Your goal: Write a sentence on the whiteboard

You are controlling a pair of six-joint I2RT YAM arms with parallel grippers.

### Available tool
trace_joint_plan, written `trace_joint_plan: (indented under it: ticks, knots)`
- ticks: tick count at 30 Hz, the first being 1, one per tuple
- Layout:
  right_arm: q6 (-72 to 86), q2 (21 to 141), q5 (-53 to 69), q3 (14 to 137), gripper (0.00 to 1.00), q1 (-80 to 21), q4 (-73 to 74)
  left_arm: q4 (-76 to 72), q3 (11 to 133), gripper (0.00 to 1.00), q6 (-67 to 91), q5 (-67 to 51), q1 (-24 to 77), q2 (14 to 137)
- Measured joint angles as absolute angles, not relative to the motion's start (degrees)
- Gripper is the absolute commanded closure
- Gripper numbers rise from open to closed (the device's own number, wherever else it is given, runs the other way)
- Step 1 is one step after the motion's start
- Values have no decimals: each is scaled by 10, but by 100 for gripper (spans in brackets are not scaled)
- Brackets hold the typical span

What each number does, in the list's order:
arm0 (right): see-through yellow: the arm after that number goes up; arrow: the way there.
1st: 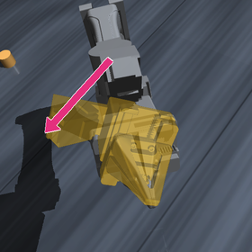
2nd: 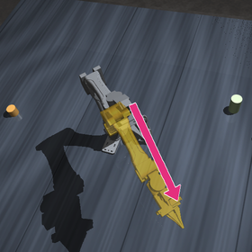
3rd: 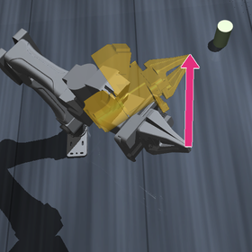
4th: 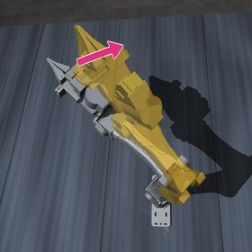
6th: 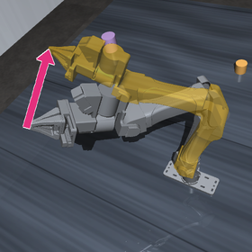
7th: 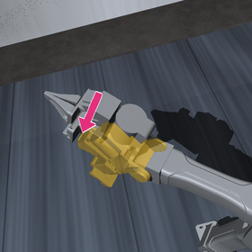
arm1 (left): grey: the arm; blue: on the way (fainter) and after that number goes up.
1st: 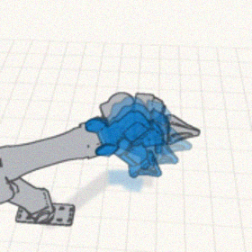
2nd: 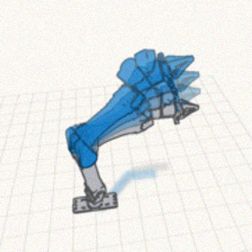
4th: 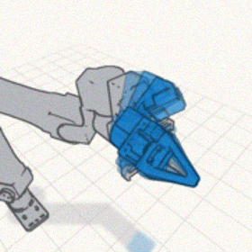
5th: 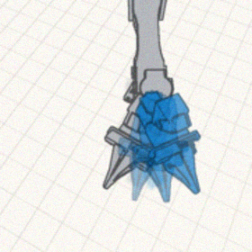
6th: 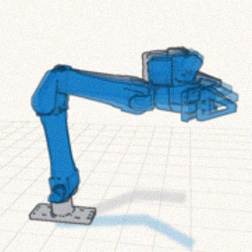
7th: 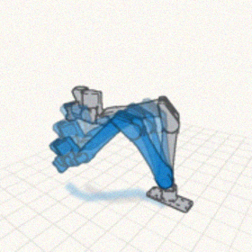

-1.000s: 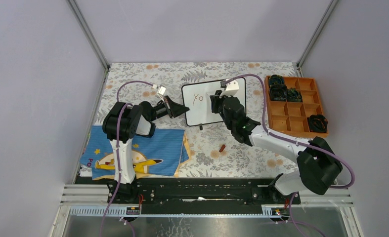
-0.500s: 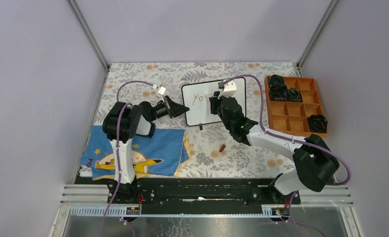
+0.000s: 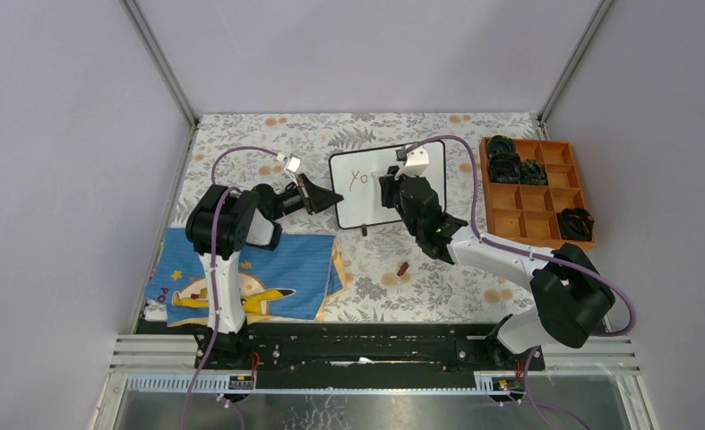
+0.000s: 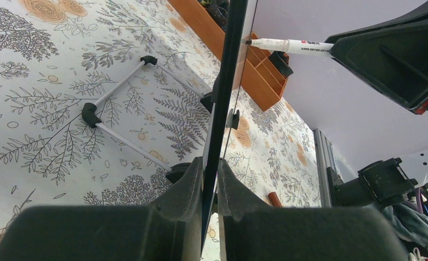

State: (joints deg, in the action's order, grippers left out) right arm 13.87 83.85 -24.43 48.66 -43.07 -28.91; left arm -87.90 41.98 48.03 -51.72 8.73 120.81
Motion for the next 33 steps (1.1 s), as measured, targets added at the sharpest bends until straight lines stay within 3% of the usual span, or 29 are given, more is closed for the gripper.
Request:
trace_joint_plan:
  ticks: [33]
  knots:
    - [152,818,-269,457,100,-423,-272,-879,420,100,476,-514,89,1208]
